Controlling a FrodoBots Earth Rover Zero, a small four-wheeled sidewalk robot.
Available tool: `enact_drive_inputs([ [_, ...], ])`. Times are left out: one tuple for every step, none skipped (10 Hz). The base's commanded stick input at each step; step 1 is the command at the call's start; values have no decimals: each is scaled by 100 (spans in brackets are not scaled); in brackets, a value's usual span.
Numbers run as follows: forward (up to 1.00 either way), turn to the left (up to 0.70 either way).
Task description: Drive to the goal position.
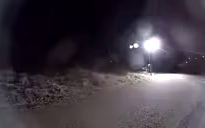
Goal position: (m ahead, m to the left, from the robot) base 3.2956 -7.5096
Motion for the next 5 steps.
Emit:
enact_drive_inputs([
  [0, 61],
  [0, 100],
  [0, 100],
  [0, 100],
  [0, 100],
])
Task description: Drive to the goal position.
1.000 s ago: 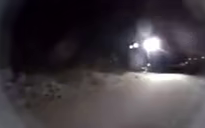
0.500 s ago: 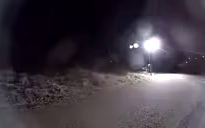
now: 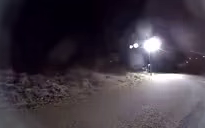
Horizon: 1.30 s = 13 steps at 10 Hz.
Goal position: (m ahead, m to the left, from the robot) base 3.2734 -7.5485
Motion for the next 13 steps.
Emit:
enact_drive_inputs([
  [0, 93],
  [0, 0],
  [0, 0],
  [0, 0],
  [0, 0],
  [0, 0],
  [0, 0],
  [0, 0],
  [0, 0],
  [0, 0],
  [0, -58],
  [0, -100],
  [0, -100],
])
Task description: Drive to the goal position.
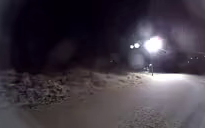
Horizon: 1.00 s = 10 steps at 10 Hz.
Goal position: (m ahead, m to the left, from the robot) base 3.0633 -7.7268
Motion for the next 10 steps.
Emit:
enact_drive_inputs([
  [0, -100],
  [0, -100],
  [0, -100],
  [0, -100],
  [0, -100],
  [0, -100],
  [0, -100],
  [0, -100],
  [0, -100],
  [0, -100],
])
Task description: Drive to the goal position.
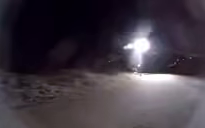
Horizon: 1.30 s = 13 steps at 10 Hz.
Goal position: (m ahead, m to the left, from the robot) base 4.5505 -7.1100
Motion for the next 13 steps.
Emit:
enact_drive_inputs([
  [0, -100],
  [0, -100],
  [0, -100],
  [0, -100],
  [0, -100],
  [0, -100],
  [0, -100],
  [0, -100],
  [0, -100],
  [0, -100],
  [0, -100],
  [0, -100],
  [0, -100],
])
